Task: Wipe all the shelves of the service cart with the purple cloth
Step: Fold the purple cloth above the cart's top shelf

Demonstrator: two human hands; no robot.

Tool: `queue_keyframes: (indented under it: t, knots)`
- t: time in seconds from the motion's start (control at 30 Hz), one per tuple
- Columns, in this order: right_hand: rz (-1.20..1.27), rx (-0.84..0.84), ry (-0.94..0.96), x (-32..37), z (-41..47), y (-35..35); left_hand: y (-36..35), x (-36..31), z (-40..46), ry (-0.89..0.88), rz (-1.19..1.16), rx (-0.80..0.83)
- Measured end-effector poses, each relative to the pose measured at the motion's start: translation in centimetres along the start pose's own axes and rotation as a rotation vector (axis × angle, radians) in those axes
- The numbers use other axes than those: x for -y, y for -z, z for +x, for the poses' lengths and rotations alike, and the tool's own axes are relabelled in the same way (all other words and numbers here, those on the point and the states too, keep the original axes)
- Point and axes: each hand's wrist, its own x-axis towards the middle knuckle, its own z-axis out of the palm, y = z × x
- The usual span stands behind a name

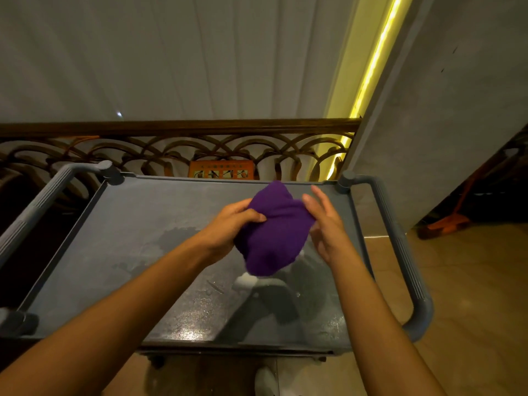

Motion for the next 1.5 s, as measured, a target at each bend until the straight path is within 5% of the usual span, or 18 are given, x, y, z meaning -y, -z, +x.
queue_keyframes:
  t: [0.13, 0.2, 0.3, 0.43, 0.6, 0.73, 0.87, 1.0, 1.17, 1.27, 1.37, 1.5]
  knots:
    - [0.221, 0.452, -0.218, -0.7, -1.5, 0.3, 0.6, -1.4, -1.1, 0.061, 0.256, 0.202]
    - [0.221, 0.52, -0.239, -1.8, -2.5, -0.7, 0.7, -1.7, -1.3, 0.05, 0.364, 0.228]
    - [0.2, 0.396, -0.261, -3.8, -3.6, -2.3, 1.6, -1.3, -1.7, 0.015, 0.414, 0.198]
    - [-0.073, 0.146, -0.026, -4.5, -4.1, -4.1, 2.7, 0.0, -3.0, -0.062, 0.38, 0.055]
    - [-0.387, 0.267, 0.232, -4.6, -5.2, -5.3, 3.0, 1.5, -4.2, -0.102, 0.178, -0.019]
    - [-0.221, 0.107, 0.242, -4.2, -5.2, -5.8, 3.0, 2.7, -5.7, 0.001, -0.065, -0.041]
    - [-0.186, 0.132, 0.241, -4.0, -5.2, -5.8, 2.6, 4.2, -6.6, 0.051, -0.345, -0.1]
    - [0.095, 0.025, 0.056, -5.7, -5.9, -5.2, 2.9, 4.1, -6.2, -0.011, -0.401, -0.159]
    - [0.519, 0.037, -0.201, -9.0, -8.4, -3.9, 1.7, 6.6, -6.3, 0.034, -0.462, 0.084]
    - [0.527, 0.11, -0.241, -10.6, -9.6, -3.5, 0.8, 8.4, -6.6, 0.07, -0.499, 0.173]
    - [0.415, 0.082, -0.249, -10.7, -9.7, -2.7, 1.1, 9.0, -6.8, 0.049, -0.436, 0.096]
    - [0.213, 0.151, -0.207, -9.9, -8.9, -1.9, 2.0, 9.5, -7.1, -0.044, 0.044, -0.163]
